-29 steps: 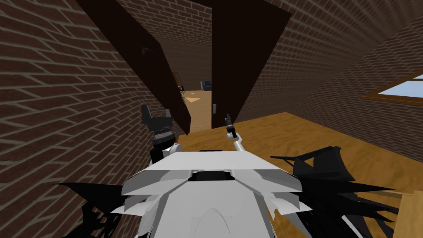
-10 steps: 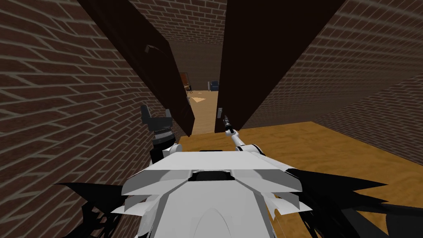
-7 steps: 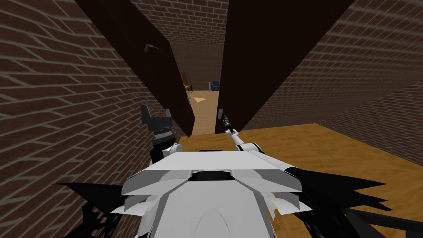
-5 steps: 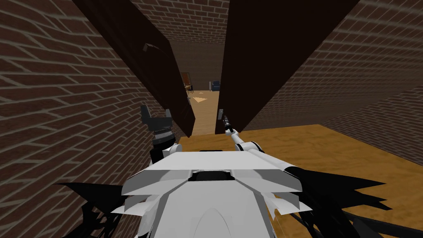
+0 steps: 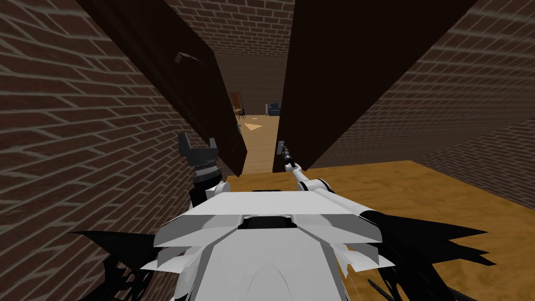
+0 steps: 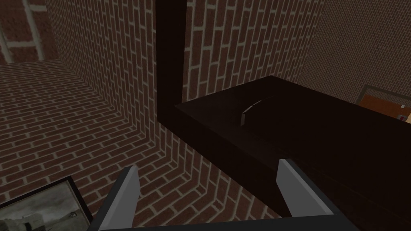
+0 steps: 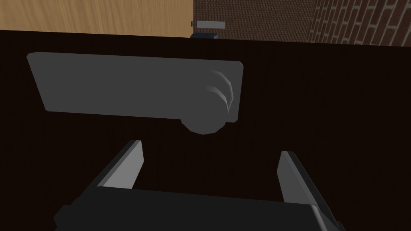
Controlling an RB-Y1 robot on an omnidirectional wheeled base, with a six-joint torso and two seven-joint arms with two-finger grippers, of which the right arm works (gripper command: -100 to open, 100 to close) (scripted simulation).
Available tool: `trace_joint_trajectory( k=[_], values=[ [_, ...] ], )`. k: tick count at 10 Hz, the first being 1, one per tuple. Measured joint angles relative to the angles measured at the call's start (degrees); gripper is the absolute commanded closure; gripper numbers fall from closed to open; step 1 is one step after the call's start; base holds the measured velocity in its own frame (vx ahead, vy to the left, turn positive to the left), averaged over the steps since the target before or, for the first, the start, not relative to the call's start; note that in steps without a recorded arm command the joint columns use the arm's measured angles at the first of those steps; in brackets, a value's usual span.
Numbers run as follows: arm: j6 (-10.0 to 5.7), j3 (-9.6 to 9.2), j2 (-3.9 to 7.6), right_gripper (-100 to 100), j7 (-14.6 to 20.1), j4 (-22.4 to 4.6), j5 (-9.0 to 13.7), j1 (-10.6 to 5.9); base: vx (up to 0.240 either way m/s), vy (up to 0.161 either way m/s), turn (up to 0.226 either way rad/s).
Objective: Push the door open
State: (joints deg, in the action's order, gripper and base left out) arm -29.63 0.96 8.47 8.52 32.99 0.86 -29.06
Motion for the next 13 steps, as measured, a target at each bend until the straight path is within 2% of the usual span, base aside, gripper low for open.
trace_joint_trajectory(
  k=[4,5,10,12,13],
  values=[
    [0.15,0.48,0.09,-100,-0.3,0.0,0.2,0.1,0.184,0.007,0.023],
    [0.18,0.49,0.09,100,-0.3,0.1,0.2,0.08,-0.01,0.0,-0.007],
    [0.15,0.57,0.25,100,-0.3,0.2,0.2,-0.28,-0.007,-0.001,0.004],
    [0.45,0.9,0.09,100,-0.6,0.6,0.3,0.29,0.123,0.068,-0.04],
    [0.4,1.29,0.04,100,-0.9,-0.1,0.4,0.31,0.174,0.072,-0.046]
  ],
)
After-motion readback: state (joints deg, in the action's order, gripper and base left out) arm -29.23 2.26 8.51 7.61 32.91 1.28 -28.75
